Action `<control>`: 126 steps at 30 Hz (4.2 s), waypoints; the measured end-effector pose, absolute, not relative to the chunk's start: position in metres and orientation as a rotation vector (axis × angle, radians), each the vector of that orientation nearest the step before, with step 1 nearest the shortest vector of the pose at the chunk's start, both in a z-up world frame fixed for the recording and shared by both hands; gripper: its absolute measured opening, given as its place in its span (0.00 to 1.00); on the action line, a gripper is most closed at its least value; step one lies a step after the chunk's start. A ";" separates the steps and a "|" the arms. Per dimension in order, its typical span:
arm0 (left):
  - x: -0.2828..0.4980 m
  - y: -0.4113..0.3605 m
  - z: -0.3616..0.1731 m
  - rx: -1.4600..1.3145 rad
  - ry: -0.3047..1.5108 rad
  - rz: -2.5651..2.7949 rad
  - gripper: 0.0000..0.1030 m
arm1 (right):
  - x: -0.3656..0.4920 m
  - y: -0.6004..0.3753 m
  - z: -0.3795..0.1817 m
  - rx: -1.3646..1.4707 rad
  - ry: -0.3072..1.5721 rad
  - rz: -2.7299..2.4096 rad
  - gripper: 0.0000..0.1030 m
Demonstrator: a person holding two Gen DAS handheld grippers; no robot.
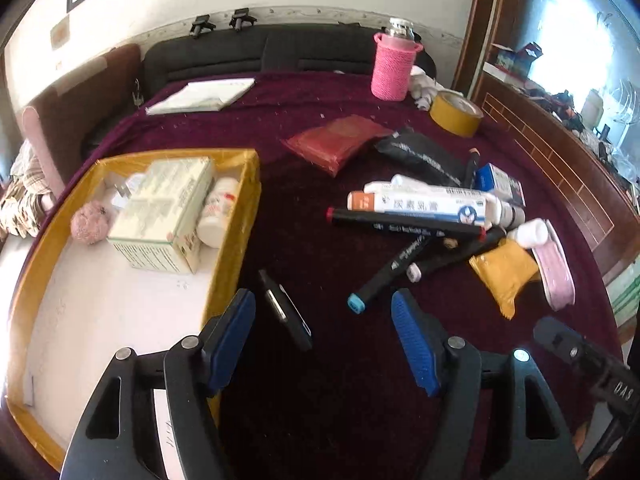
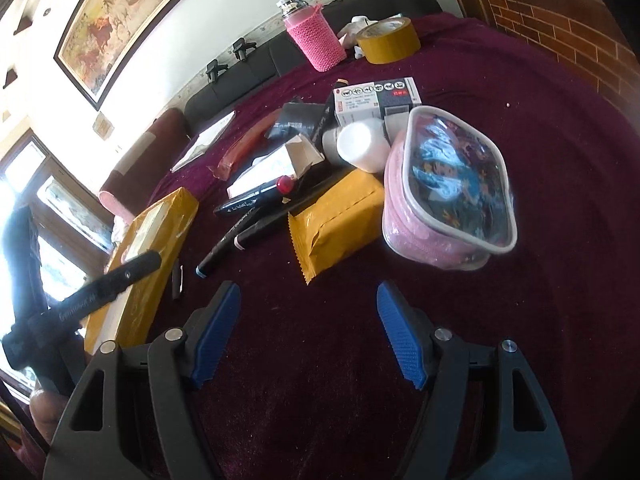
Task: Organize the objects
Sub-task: 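Withdraw both open tools from the tray back toward the remaining items, then grasp the red-capped black marker with the right tool while the left tool grasps a small black pen, then carry the marker and pen over the tray and open both tools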
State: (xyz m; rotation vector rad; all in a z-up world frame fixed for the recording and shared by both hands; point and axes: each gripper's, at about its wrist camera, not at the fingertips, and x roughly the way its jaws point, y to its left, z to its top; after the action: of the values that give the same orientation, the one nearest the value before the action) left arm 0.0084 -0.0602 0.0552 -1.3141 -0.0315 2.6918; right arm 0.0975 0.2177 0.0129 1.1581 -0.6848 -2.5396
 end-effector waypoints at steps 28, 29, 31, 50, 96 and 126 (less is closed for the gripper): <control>0.025 -0.058 0.046 -1.237 0.113 2.731 0.00 | 0.094 0.220 0.006 1.220 -0.711 -2.568 0.68; 0.032 -0.063 0.051 -1.219 0.052 2.709 0.00 | 0.094 0.218 0.008 1.224 -0.693 -2.572 0.68; 0.045 -0.074 0.064 -1.177 -0.044 2.670 0.00 | 0.097 0.214 0.014 1.231 -0.634 -2.576 0.68; 0.107 -0.188 0.089 -1.017 -0.325 2.618 0.00 | -0.061 0.065 0.039 1.492 0.208 -2.303 0.53; -0.003 -0.065 0.026 -1.371 0.219 2.590 0.08 | 0.080 0.170 0.023 1.343 -0.533 -2.122 0.12; 0.037 -0.161 0.105 -1.174 -0.140 2.697 0.08 | 0.085 0.103 0.063 1.258 -0.555 -1.996 0.12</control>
State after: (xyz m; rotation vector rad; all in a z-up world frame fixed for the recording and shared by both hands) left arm 0.0373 -0.1608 0.1052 -1.1743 -0.1404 2.6973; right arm 0.0853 0.1026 0.0631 1.2581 -0.5551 -1.9962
